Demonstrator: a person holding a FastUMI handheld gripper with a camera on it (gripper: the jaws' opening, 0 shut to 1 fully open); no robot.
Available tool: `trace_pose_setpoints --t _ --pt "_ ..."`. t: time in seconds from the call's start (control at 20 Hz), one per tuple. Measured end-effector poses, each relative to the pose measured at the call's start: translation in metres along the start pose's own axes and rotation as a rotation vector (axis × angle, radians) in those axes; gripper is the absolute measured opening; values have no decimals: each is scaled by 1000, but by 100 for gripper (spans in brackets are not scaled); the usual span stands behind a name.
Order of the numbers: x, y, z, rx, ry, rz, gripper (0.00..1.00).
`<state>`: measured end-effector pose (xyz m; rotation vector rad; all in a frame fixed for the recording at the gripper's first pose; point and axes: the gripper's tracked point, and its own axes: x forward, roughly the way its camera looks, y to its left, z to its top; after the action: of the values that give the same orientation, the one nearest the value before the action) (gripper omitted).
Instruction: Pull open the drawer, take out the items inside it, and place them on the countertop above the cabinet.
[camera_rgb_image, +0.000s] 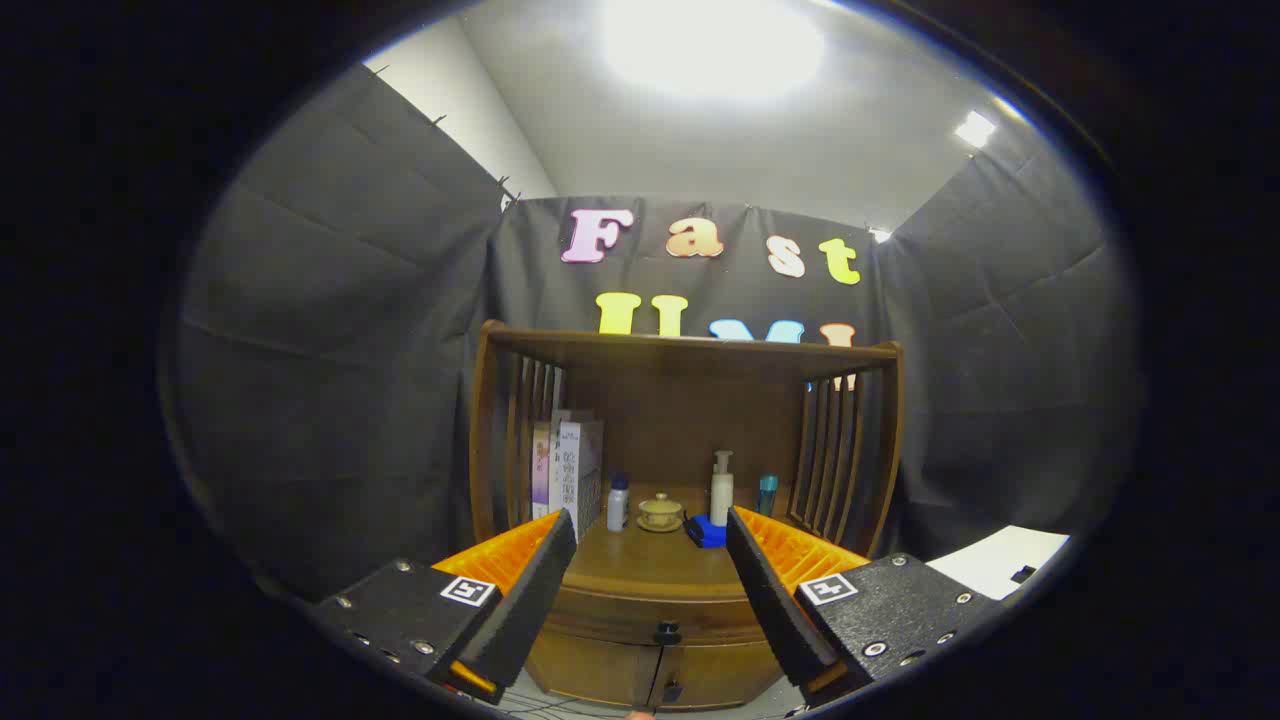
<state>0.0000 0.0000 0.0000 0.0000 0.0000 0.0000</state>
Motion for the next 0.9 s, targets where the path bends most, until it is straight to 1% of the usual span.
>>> trace_pose_setpoints --t 0.15,0.35,0.55,0.9 --pt "5 -5 -14 15 22 -19 94" --pt "13 8 -32 38 68 24 95" --pt "13 16 -35 36 60 19 95" --pt "15 40 -48 30 82 74 94"
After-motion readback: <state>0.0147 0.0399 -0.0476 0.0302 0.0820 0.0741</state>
